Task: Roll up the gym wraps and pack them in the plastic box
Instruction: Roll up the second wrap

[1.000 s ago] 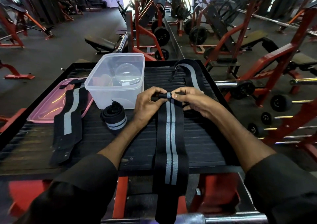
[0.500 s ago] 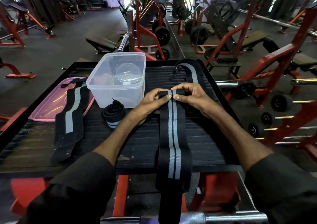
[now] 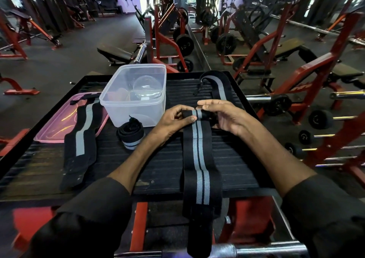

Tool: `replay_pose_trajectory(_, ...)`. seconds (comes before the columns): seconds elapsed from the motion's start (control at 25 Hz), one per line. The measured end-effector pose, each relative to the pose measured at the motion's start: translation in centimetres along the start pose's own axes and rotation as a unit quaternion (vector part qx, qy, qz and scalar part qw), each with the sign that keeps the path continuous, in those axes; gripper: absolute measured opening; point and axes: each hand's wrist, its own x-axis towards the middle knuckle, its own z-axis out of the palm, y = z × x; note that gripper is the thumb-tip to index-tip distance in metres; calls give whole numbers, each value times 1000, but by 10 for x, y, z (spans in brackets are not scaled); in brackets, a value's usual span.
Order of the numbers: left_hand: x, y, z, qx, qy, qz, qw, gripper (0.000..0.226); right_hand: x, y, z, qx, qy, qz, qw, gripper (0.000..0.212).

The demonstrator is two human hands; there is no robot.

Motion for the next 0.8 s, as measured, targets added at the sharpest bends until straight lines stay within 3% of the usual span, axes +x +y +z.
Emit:
replay_pose_trajectory(0.12,-3,1,-1,5,-7,24,1000,32,3,7,0,-50,15,3,999,20)
replay_pose_trajectory(0.28,-7,6,-2,-1,-3,38,999,37,-2,8,-9,-167,-65,10,984,28)
replay_pose_trajectory(0.52,-15,6,4,-111,-38,-108,987,45,-5,13,0,-196,-46,-95,975,24)
replay_pose_trajectory(0.68,-13,8,7,-195,-54,-144,969,42,-7,15,4,-206,-51,-128,969,24)
replay_pose_trajectory(0.8,-14,9,-1,-134,-51,-143,979,37,-8,14,0,-212,-61,-143,965,26)
